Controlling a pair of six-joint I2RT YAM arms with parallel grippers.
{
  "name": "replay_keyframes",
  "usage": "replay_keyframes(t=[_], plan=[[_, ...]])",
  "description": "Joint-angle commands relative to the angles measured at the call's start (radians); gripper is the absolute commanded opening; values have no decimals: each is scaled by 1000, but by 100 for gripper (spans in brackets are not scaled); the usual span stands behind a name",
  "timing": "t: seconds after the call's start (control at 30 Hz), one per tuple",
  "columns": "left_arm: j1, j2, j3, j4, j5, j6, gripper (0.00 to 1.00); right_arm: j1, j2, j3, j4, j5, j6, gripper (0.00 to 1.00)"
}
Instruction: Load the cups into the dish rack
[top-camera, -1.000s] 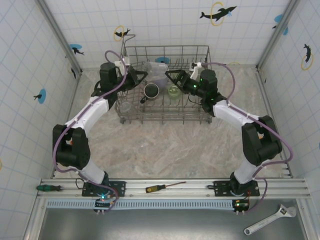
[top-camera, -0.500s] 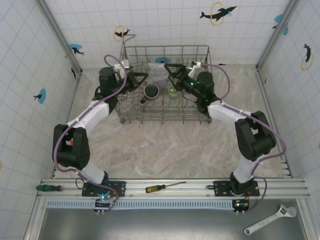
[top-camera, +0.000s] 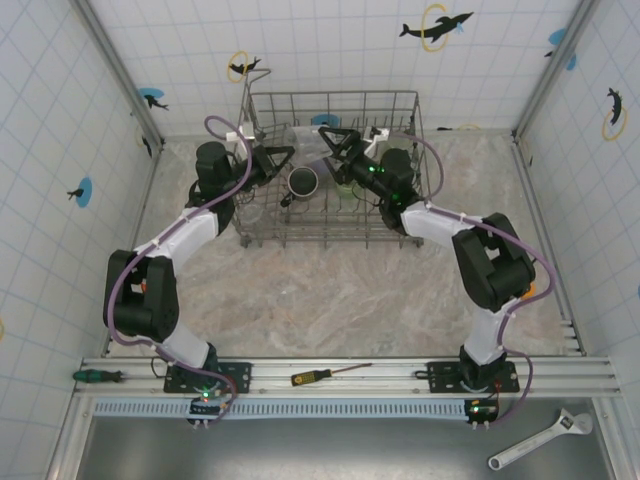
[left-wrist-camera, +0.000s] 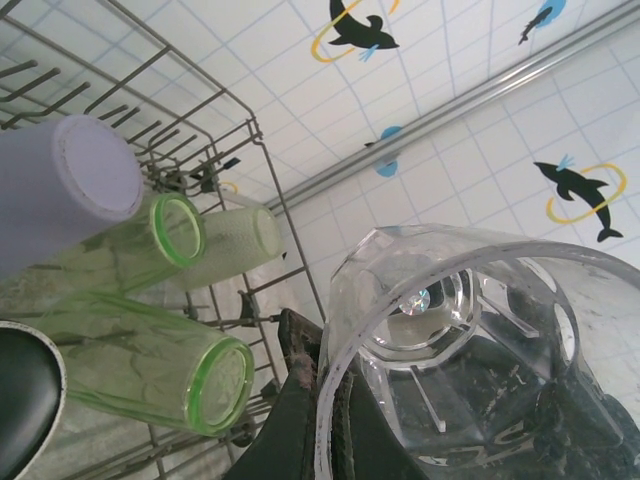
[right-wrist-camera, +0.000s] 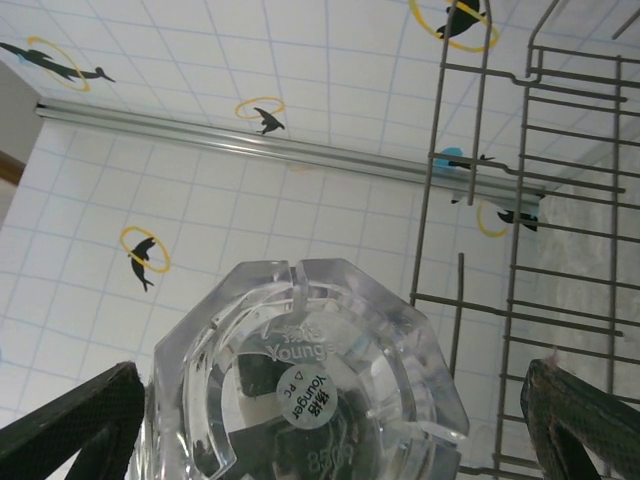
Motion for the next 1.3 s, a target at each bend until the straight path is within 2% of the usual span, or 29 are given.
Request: replay_keyframes(t=[0.0, 0.23, 0.47, 0.63, 0.83, 1.03, 1.27], plan=[[1, -45, -13, 86, 27, -11, 0, 16, 33, 49, 104, 27, 39, 98], [1, -51, -22, 73, 18, 6, 0, 23, 51, 61, 145, 58, 83, 86], [2, -45, -12, 21, 2, 15, 2, 22, 58, 51, 166, 63, 95, 66], [1, -50, 2, -24, -8, 43, 21, 20, 53, 34, 169, 71, 84, 55], [1, -80, 11, -118, -88, 64, 53, 15, 48, 83, 94, 56, -10, 47], [2, -118, 38, -211, -144, 114, 73, 10, 38, 127, -21, 61, -127, 46], [1, -162, 56, -326, -304, 193, 96, 15, 51, 214, -213, 101, -310, 46]])
